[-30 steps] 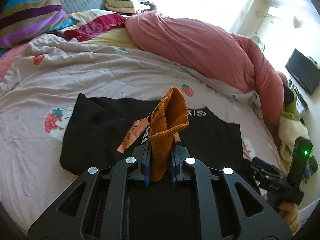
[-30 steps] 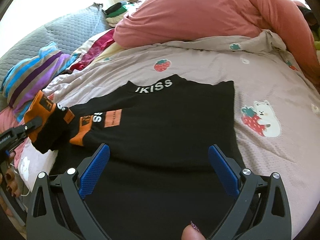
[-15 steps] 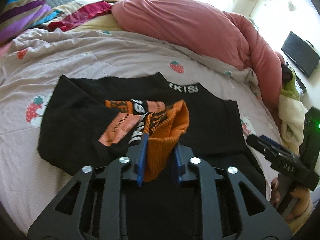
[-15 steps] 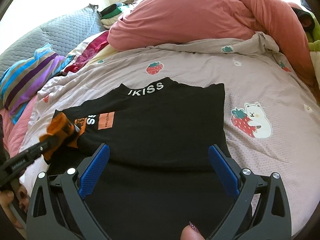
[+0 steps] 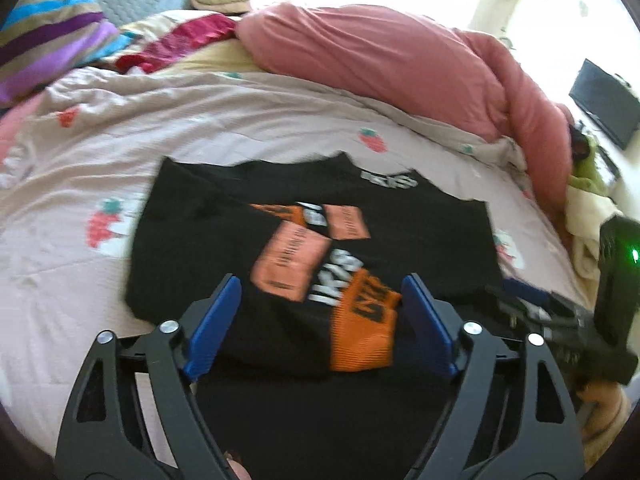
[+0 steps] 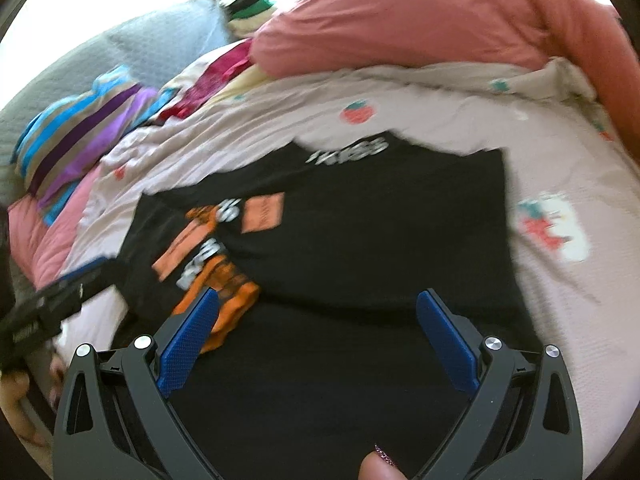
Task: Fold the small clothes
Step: 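Grasp the orange cuff lying on the shirt with the right tool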
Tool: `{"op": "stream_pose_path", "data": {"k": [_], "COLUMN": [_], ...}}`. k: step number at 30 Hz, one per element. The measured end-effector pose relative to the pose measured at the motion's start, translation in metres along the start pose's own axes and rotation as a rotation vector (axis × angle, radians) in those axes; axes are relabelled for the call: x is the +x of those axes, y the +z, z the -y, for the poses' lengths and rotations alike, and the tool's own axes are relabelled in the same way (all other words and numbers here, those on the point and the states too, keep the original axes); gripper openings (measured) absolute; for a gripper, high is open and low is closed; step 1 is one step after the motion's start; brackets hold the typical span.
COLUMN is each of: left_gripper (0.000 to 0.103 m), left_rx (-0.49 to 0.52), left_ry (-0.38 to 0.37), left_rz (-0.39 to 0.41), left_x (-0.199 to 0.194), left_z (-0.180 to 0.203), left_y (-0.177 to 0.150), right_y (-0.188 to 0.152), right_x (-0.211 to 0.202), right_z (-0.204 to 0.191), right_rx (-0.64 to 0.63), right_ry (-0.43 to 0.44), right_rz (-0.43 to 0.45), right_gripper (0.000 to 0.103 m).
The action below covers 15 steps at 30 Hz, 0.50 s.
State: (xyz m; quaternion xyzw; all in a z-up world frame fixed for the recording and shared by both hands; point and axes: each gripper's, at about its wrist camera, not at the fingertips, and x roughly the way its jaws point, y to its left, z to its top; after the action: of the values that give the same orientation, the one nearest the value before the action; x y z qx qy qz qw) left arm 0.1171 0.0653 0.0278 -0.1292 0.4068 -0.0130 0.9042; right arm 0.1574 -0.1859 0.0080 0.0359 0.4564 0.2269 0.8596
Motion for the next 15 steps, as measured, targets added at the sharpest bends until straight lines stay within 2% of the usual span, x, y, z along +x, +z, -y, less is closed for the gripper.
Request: {"op": "stream_pose_path", "data": {"k": [5,7,10,14,15], "left_gripper": [0.093,0.093,0.093,0.093,0.093], "left_rx": [-0.034,-0.057,-0.083,-0.127,-0.141], "left_ry": [0.079,0.088,0.099,0.117,0.118], "left_rz": [0.025,0.032,0.041,0.055,0.055], "left_x": [-0.01,-0.014,-0.02,-0.026,-0.027], "left_z": [-0.025,-0.036,-0.048,-0.067,-0.071], "left_y": [0.004,0.004,0.004,0.001,0.001], "right_y": [-0.013,-0.017,-0.02,-0.018,-0.017], "right_x": [0.026,0.035,0.049,0.06,0.062], "right_z": [-0.036,-0.047,-0.058,-0.061,-0.06], "right_rx": [-0.036,-0.033,-0.034,0.018,0.029], "right_ry": [0.088,0.119,0.116,0.149,0.153], "right_rz": [-0.078,-0.1,-0.127,-0.139,-0.139], "right_gripper": [0.098,0.098,0.098,0.096,0.09]}}
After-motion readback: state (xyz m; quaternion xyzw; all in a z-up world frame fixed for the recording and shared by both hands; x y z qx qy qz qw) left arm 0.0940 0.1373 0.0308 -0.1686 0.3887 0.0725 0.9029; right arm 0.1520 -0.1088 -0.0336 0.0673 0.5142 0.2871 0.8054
